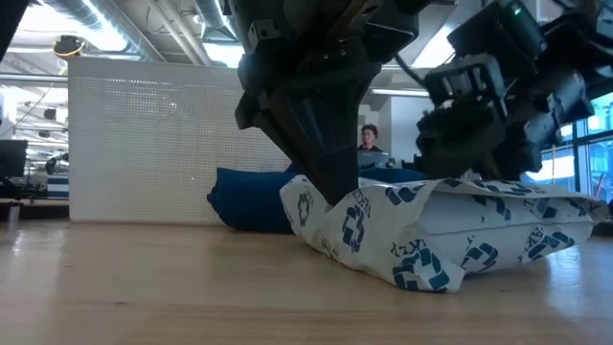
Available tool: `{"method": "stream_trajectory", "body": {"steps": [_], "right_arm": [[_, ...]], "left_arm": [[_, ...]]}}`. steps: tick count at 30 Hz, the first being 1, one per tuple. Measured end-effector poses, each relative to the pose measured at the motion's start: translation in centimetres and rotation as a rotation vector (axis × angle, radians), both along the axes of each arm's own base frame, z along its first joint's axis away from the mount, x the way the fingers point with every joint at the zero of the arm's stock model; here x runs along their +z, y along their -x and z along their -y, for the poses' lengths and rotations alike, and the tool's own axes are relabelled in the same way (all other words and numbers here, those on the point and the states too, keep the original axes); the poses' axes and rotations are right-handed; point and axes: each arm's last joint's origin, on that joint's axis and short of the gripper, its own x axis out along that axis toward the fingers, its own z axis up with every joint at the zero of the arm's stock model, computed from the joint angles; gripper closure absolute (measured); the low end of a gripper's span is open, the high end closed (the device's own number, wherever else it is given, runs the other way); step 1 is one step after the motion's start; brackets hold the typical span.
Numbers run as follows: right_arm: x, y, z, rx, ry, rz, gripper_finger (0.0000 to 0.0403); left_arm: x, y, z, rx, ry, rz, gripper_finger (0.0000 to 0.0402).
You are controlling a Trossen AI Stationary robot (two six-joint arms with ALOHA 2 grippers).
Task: Pick & place medical supplies in basket/bin
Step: Put the white mailer bag into the white container
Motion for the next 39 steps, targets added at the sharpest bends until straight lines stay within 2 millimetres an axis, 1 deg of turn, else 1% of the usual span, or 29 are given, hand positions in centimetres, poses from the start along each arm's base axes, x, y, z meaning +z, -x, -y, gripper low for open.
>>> {"method": "stream_trajectory", "body": {"steps": [4,6,10,12,18,20,22,25,29,34,39], "right_arm": [[-0.9,-0.7,-0.2,0.004,-0.013,0.031,0.0139],[-1.0,-1.1,-0.3,0.006,-0.022,0.069,0.0139],[-0.6,-1.6,-0.6,0.059,-0.044,0.169,0.0139],[-0.5,-1.7,-0.6,0.077,-0.052,0.192,0.0139],[-0.4,-1.8,-0.7,0.074,-0.062,0.182,0.0144],[-0.4,-1.8,-0.7,0.077,-0.064,0.184,0.0157],[-0.3,-1.8,-0.7,0.086,-0.07,0.185,0.0179],[-0.3,-1.8,-0.8,0.093,-0.074,0.19,0.0225],[-0.1,-1.8,-0.8,0.105,-0.061,0.21,0.0286],[-0.1,-1.9,-0.8,0.104,-0.061,0.213,0.0287],[0.0,-1.9,-0.7,0.098,-0.04,0.224,0.0287]], "left_arm": [[-0.1,0.1,0.1,-0.009,0.027,-0.02,0.04],[-0.3,0.1,0.1,-0.014,0.032,-0.037,0.04],[-0.9,0.1,0.2,-0.028,0.05,-0.068,0.0399],[-1.2,0.0,0.1,-0.028,0.053,-0.069,0.04],[-1.2,-0.2,-0.1,-0.024,0.058,-0.062,0.0399],[-1.2,-0.2,-0.2,-0.03,0.053,-0.062,0.04],[-1.2,-0.2,-0.2,-0.028,0.048,-0.059,0.04],[-1.1,-0.2,-0.1,-0.015,0.03,-0.047,0.0395],[-1.0,-0.1,-0.2,-0.037,0.018,-0.047,0.037],[-0.3,0.1,-0.3,-0.056,-0.004,-0.042,0.0346],[1.3,0.6,-0.7,-0.092,-0.046,-0.033,0.0351]]}}
